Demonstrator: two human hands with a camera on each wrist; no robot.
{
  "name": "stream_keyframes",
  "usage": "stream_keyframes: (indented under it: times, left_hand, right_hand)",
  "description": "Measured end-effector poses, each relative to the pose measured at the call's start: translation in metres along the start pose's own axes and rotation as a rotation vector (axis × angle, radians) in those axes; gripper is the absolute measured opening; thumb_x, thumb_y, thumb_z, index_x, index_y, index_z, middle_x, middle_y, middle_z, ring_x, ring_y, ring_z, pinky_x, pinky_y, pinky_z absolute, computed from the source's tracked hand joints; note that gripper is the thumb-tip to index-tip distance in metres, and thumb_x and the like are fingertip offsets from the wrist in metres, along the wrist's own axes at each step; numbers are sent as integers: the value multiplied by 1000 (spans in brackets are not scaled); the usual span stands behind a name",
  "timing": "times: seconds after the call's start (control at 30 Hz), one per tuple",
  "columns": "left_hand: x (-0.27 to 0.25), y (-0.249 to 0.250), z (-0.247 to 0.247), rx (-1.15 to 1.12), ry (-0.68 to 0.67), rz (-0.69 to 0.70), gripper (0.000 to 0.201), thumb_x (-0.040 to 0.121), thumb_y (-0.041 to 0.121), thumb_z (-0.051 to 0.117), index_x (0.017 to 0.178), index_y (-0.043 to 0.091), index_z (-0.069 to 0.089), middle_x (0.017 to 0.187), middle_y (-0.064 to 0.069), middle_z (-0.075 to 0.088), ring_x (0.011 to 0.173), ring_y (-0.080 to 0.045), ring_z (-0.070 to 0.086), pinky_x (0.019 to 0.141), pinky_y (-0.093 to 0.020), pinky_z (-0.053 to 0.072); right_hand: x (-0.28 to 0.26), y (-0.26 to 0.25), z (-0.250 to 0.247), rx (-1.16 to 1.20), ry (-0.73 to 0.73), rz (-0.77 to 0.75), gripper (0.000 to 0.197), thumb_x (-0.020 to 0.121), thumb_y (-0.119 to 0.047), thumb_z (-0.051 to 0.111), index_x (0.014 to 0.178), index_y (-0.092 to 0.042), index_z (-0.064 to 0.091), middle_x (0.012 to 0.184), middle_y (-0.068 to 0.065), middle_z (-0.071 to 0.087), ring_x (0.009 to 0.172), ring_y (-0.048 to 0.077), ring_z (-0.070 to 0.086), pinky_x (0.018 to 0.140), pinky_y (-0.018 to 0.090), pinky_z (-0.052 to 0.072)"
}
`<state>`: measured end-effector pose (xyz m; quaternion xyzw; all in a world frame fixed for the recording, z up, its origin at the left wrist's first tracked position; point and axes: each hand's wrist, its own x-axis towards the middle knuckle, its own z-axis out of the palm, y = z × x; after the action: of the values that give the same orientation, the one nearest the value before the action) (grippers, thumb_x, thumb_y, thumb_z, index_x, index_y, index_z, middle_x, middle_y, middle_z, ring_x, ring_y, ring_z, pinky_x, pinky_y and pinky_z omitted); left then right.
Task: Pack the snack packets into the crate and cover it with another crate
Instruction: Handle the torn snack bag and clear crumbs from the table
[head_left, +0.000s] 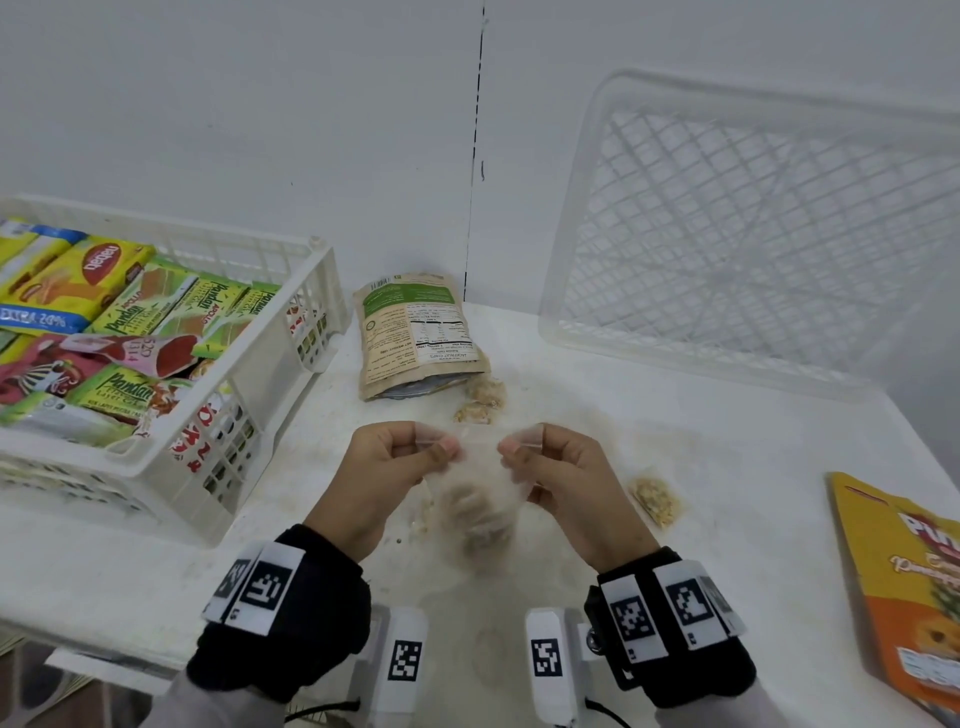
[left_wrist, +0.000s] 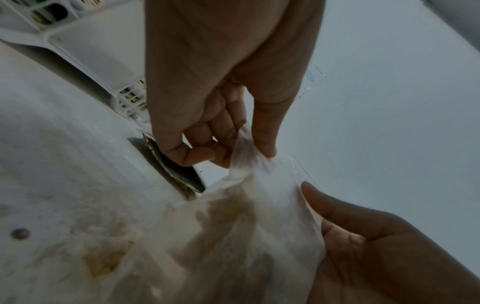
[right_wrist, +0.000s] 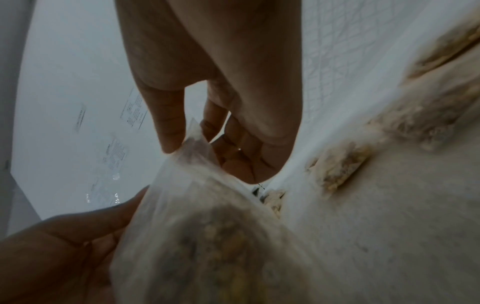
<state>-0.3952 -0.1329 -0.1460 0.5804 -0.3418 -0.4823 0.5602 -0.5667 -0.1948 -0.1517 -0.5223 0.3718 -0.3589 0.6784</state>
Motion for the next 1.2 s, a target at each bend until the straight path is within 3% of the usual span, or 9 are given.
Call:
stream_keyframes:
  times: [0.1,0.17,0.33,0.43,0.57,0.87,0.97,1.1,1.2]
  left_hand:
    - [-1,1,2,0,-29,27,5,79,7,66,78,5,70,68,-3,71,62,-8,60,63,-17,48]
    - [-3,2,4,7,-49,48,6,79,9,67,76,8,72,66,-2,71,59,-5,60,55,-12,44]
    - [-7,4,3,-35,-43,27,25,62,31,73,76,11,77,77,-10,73,67,-12,61,74,-32,43]
    - [-7,3,3,-23,-31,40,24,67,34,70,75,13,78,80,-16,73,73,-19,62,81,-40,42]
    - [-4,0,3,-17,-5,18,27,73,38,63,74,15,78,84,-12,74,78,-21,66,85,-41,45]
    - [-4,-2,-6,-97,-24,-95,29,85,34,57,84,11,74,89,-9,74,78,-20,72,63,-28,57]
    - [-3,0,-19,-122,8,-126,33,79,41,59,85,12,73,96,-5,74,80,-21,72,73,-37,56]
    - [-4,2,-36,-129,64,-184,31,89,39,55,83,15,73,93,-1,75,74,-21,72,73,-38,56]
    - [-7,3,-52,-62,101,-195,20,88,31,61,97,16,69,96,0,74,65,-14,69,59,-25,55]
  right_hand:
    - [0,1,8,-6,-45,-10,29,72,-22,74,93,-3,73,89,14,73,83,26,70,76,33,56]
    - [0,0,14,-19,-34,-62,32,74,-18,73,97,3,72,93,17,73,90,29,70,78,33,55]
    - [2,0,17,30,8,-87,11,78,-9,72,79,1,75,69,10,70,67,18,66,63,23,50]
    - [3,-2,16,1,26,-75,7,77,-10,73,71,-6,76,55,1,64,51,7,57,51,13,43]
    - [3,2,9,36,60,-24,16,73,-27,74,70,-12,77,59,-1,65,50,5,52,51,17,43]
    - [1,6,7,9,-105,28,39,82,-47,57,93,-15,76,90,8,74,81,16,71,66,22,54]
    - [-3,9,9,-114,-268,66,36,76,-29,69,111,-20,67,103,5,73,93,15,69,77,26,53]
    - [-4,14,31,-297,-228,107,21,83,-20,70,103,-22,64,96,9,73,84,17,68,76,34,55]
    - [-2,19,54,-264,-181,158,13,89,-22,64,98,-13,66,82,6,70,68,11,67,63,26,56]
